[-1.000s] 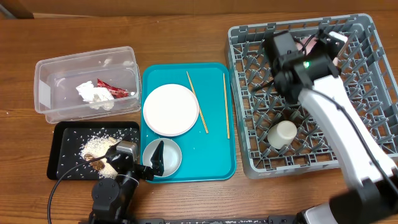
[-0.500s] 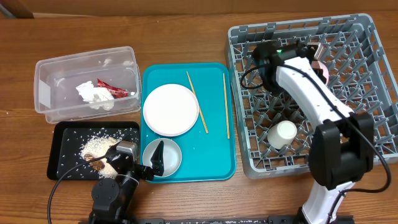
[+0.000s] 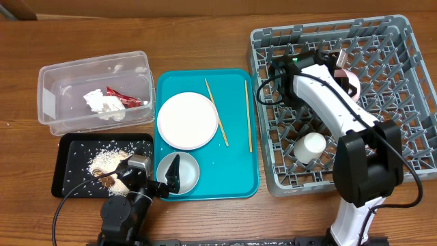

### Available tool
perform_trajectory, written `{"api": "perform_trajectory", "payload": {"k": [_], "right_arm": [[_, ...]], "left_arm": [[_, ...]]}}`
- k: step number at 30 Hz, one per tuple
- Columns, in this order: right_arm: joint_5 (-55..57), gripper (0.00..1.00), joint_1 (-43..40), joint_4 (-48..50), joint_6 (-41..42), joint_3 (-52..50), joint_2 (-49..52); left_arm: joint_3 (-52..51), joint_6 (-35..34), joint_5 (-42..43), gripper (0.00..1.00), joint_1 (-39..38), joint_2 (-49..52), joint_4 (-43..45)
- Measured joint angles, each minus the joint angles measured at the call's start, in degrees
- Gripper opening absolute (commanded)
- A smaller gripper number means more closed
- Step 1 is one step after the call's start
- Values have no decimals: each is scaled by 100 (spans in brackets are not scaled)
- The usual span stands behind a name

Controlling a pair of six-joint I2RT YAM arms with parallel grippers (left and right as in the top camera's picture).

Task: Sort waste into correct bins and load items into the dishwasher
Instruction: 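Lift the pink bowl with the right gripper over the dish rack, then set the pink bowl on its side in the rack and release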

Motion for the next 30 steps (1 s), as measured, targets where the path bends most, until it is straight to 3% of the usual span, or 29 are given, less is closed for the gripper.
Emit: {"api": "perform_trajectory", "payload": {"k": [30], "right_arm": [[339,4,28,1047,-896,2,33]], "left_arm": [[0,0,0,100,0,0,0]]}}
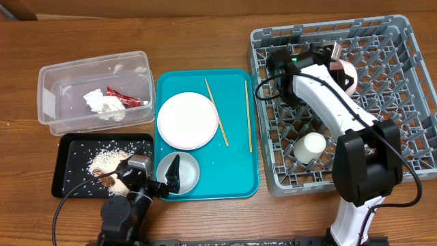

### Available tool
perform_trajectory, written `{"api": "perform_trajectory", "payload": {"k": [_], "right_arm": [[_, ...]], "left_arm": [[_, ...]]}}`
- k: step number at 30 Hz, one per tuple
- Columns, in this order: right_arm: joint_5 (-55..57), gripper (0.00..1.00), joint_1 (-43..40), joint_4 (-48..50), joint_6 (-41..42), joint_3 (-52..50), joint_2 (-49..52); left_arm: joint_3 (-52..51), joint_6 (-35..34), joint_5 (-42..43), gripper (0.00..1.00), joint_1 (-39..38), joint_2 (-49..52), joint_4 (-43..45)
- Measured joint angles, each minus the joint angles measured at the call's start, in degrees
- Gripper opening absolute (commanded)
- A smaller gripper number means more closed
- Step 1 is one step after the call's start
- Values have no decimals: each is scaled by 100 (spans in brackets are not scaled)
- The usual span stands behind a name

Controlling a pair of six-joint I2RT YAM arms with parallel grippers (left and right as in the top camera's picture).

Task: Sort waste into correct bins and load items into the dishwasher
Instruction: 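Set the pink bowl on its side in the rack and release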

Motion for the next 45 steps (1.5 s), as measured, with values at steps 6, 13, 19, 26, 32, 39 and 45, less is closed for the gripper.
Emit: {"api": "perform_trajectory", "payload": {"k": [6,13,19,26,32,39,45], "right_arm": [[131,4,153,-201,-131,0,4],[527,4,411,-409,-205,0,15],[385,4,302,-267,-223,0,22],[295,4,-85,-151,-221,0,22],[44,4,-168,-109,-221,4,24],[-7,4,310,-188,-221,7,26],[-63,20,341,-487,-223,7,46]], "left_arm": [[0,0,0,100,0,0,0],[0,0,-2,100,0,0,2],[0,0,0,100,0,0,0],[0,0,-2,100,0,0,0],[0,0,-2,100,0,0,2],[0,0,-2,100,0,0,2],[0,0,-2,100,0,0,0]]}}
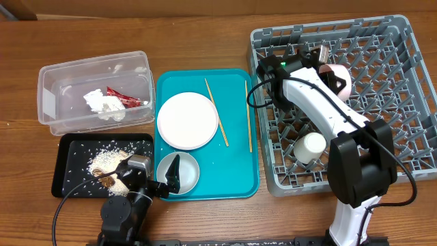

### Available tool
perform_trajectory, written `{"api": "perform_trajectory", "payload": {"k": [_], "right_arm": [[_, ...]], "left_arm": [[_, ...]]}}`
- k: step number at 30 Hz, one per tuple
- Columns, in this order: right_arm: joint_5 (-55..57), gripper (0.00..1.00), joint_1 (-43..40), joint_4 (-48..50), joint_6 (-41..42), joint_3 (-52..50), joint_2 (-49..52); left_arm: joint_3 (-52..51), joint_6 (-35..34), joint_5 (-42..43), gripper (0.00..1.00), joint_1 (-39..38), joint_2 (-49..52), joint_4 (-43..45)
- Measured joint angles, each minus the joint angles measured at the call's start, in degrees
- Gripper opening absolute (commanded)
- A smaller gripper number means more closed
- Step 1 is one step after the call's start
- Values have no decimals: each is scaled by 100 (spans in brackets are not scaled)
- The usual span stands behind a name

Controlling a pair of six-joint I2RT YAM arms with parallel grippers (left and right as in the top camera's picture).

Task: Sort waste into correct bins and load items into the dishwasher
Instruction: 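Set the pink bowl on its side in the rack and release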

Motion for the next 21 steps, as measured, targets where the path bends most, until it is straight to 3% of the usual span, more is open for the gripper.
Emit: {"api": "perform_trajectory", "payload": {"k": [3,12,14,16,17,21], "right_arm": [[-317,33,55,-111,-2,0,2],[-1869,41,122,59,22,127,-90],[-2341,49,122,142,13,267,-256],[-2986,71,122,236,9,496,-584],[-3289,75,122,247,13,619,-713],[-5362,66,122,608,-317,1113,-1344]], "left_arm": [[0,0,2,100,0,0,0],[0,0,2,100,0,0,0],[0,0,2,100,0,0,0],[0,0,2,100,0,0,0],[0,0,2,100,0,0,0],[0,0,0,100,0,0,2]]}}
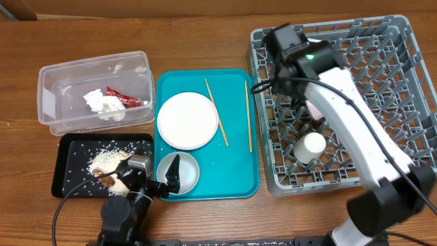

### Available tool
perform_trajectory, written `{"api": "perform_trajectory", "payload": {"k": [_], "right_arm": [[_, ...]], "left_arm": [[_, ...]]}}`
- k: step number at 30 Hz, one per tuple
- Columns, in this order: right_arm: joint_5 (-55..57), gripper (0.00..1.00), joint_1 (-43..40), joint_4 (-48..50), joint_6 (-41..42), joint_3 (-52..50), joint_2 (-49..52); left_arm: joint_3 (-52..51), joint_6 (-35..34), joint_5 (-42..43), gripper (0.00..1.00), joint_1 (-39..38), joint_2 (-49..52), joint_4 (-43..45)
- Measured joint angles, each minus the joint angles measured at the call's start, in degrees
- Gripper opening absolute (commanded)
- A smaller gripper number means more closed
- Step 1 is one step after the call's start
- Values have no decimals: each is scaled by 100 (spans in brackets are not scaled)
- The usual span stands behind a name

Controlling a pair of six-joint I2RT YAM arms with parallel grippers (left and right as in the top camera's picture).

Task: Sort waste into correct bins and load items into the dishwasher
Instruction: 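Set the pink bowl on its side in the rack and release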

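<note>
The grey dishwasher rack (pixel 410 102) stands at the right. A white cup (pixel 312 146) sits in it, and a pink cup (pixel 315 108) shows just beneath my right arm. My right gripper (pixel 282 39) is high over the rack's far left corner, fingers hidden under the wrist. On the teal tray (pixel 235 167) lie a white plate (pixel 187 121), two chopsticks (pixel 217 113) and a small white bowl (pixel 188 179). My left gripper (pixel 175 172) rests in that bowl, fingers together.
A clear bin (pixel 61 75) at the left holds crumpled tissue (pixel 102 104) and a red wrapper (pixel 123 97). In front of it a black tray (pixel 68 171) carries scattered rice and food scraps. The wooden table runs behind both.
My right arm has risen and swung left, its wrist now over the rack's far left corner. The pink cup that was at the gripper now lies lower in the rack, under the arm.
The right gripper held the pink cup over the middle of the rack's far part. At each later moment it had shifted a little to the left with the cup. Now the arm is raised and the cup sits apart from it in the rack. The left arm never moved.
</note>
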Motion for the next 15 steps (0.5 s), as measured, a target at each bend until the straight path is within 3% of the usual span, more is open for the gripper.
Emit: {"api": "perform_trajectory", "payload": {"k": [3,8,15], "right_arm": [[-1670,63,11,186,-549,44,-203],[-3279,57,409,332,-984,-289,-203],[-3670,56,1683,1294,-640,-1283,-192]], "left_arm": [[0,0,2,100,0,0,-2],[0,0,2,100,0,0,-2],[0,0,0,100,0,0,-2]]}}
